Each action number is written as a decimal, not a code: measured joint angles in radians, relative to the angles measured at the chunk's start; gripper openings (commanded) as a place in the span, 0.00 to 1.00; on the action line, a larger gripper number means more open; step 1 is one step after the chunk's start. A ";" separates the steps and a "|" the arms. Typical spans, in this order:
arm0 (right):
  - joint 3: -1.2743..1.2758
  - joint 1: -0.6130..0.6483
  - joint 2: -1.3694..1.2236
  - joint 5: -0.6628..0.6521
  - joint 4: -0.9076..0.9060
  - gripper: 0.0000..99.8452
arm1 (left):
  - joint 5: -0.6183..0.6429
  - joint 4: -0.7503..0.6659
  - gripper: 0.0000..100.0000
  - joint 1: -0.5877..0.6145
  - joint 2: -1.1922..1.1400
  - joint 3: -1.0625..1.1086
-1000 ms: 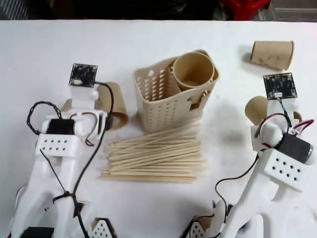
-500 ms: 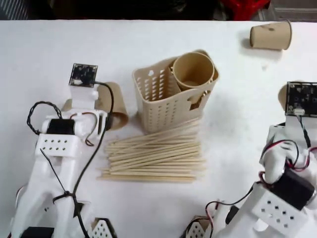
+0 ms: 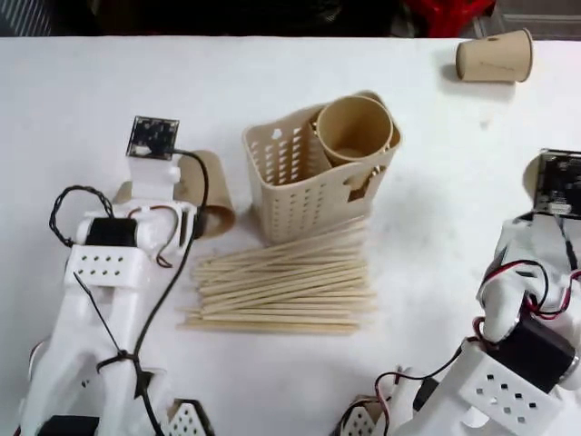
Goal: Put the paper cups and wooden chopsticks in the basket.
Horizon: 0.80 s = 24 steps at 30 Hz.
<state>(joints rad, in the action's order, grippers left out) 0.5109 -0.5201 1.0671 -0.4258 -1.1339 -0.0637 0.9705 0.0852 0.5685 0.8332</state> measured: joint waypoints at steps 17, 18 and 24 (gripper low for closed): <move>-0.588 0.675 -0.531 0.069 -0.063 0.02 | 0.000 0.000 0.24 0.000 0.000 0.000; -0.609 0.678 -0.565 0.069 -0.066 0.02 | 0.000 0.000 0.24 0.000 0.000 0.000; -0.686 0.723 -0.669 0.034 -0.169 0.02 | 0.000 0.000 0.24 0.000 0.000 0.000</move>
<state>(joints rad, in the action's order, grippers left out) -0.1749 0.2025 0.3982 -0.3920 -1.3027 -0.0637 0.9705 0.0852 0.5685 0.8332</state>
